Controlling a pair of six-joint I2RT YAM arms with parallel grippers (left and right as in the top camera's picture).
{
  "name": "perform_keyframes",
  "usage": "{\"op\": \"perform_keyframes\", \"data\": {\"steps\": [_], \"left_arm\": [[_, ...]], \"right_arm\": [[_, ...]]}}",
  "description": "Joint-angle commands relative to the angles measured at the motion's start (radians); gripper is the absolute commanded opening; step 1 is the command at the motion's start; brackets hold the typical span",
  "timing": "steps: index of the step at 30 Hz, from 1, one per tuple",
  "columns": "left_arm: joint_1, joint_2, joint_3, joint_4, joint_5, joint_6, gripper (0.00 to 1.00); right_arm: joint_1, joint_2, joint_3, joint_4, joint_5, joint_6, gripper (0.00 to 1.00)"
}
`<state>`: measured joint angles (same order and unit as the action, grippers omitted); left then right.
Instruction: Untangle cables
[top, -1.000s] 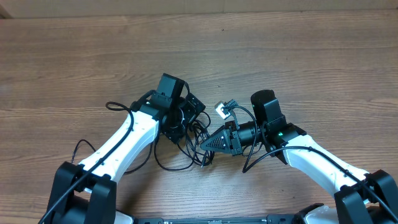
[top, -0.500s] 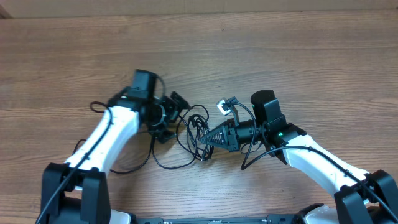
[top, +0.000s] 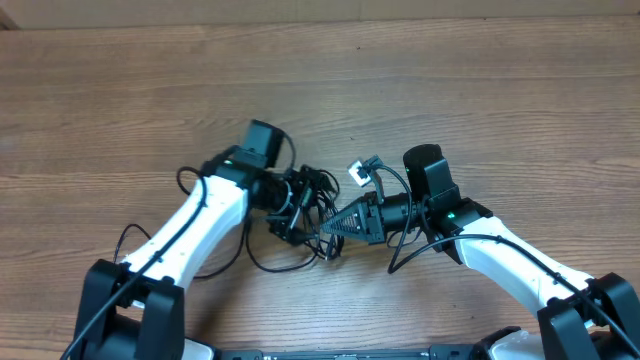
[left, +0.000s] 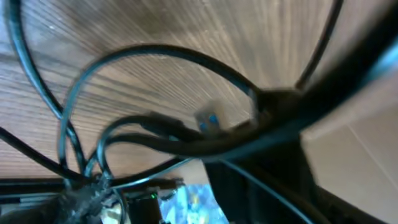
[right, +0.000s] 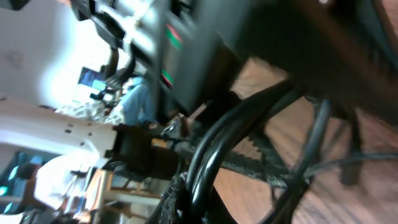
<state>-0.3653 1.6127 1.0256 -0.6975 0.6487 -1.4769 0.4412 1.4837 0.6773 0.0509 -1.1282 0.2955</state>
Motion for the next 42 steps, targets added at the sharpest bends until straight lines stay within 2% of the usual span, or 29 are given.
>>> {"op": "perform_keyframes", "data": {"steps": [1,4,7,11,12,13,14,16,17,18,21,22,23,24,28,31,36,37,39,40,42], "left_arm": [[-0.017,0.016,0.01,0.013,-0.153,-0.143,0.76],[-0.017,0.017,0.01,0.017,-0.246,-0.124,0.75],[-0.015,0.017,0.01,0.018,-0.28,-0.093,0.81],[-0.015,0.017,0.01,0.018,-0.332,-0.077,0.83],[-0.015,0.017,0.01,0.018,-0.356,-0.06,0.85],[-0.015,0.017,0.01,0.018,-0.381,-0.039,0.92],[-0.015,0.017,0.01,0.018,-0.406,-0.016,0.93],[-0.015,0.017,0.01,0.018,-0.43,0.025,0.79],[-0.015,0.017,0.01,0.018,-0.429,0.043,0.66],[-0.015,0.017,0.01,0.018,-0.429,0.05,0.57],[-0.015,0.017,0.01,0.022,-0.432,0.06,0.38],[-0.015,0.017,0.01,0.022,-0.435,0.06,0.27],[-0.014,0.017,0.01,0.021,-0.439,0.063,0.09],[-0.014,0.017,0.01,0.021,-0.44,0.071,0.04],[-0.014,0.017,0.01,0.02,-0.489,0.14,0.04],[-0.006,0.017,0.01,0.013,-0.501,0.229,0.04],[0.021,0.017,0.01,-0.011,-0.501,0.27,0.04],[0.028,0.017,0.01,-0.017,-0.494,0.27,0.04],[0.039,0.017,0.01,-0.015,-0.454,0.27,0.04],[0.045,0.017,0.01,-0.006,-0.413,0.276,0.04],[0.047,0.017,0.01,0.0,-0.385,0.281,0.04]], "right_arm": [[0.002,-0.018,-0.002,0.008,-0.14,-0.023,0.04],[0.0,-0.018,-0.002,0.009,-0.157,-0.043,0.04],[-0.001,-0.018,-0.002,0.009,-0.163,-0.042,0.04],[-0.001,-0.018,-0.002,0.032,-0.203,-0.043,0.04],[-0.001,-0.018,-0.002,0.042,-0.219,-0.043,0.04],[-0.001,-0.018,-0.002,0.058,-0.236,-0.042,0.04],[-0.001,-0.018,-0.002,0.069,-0.236,-0.042,0.04],[-0.003,-0.018,-0.002,0.083,-0.235,-0.043,0.04],[-0.004,-0.018,-0.002,0.092,-0.235,-0.043,0.04],[-0.005,-0.018,-0.002,0.099,-0.235,-0.042,0.04],[-0.005,-0.018,-0.002,0.101,-0.235,-0.042,0.04],[-0.005,-0.018,-0.002,0.101,-0.235,-0.042,0.04],[-0.005,-0.018,-0.002,0.101,-0.233,-0.042,0.04],[-0.005,-0.018,-0.002,0.101,-0.222,-0.042,0.04],[-0.005,-0.018,-0.002,0.068,-0.118,-0.042,0.04],[-0.005,-0.018,-0.002,-0.006,0.061,-0.042,0.04],[-0.005,-0.018,-0.002,-0.024,0.102,-0.042,0.04],[-0.005,-0.018,-0.002,-0.04,0.135,-0.042,0.08],[-0.005,-0.018,-0.002,-0.104,0.283,-0.041,0.18],[-0.005,-0.017,-0.002,-0.168,0.449,-0.035,0.19],[-0.005,-0.017,-0.002,-0.242,0.635,-0.034,0.21]]}}
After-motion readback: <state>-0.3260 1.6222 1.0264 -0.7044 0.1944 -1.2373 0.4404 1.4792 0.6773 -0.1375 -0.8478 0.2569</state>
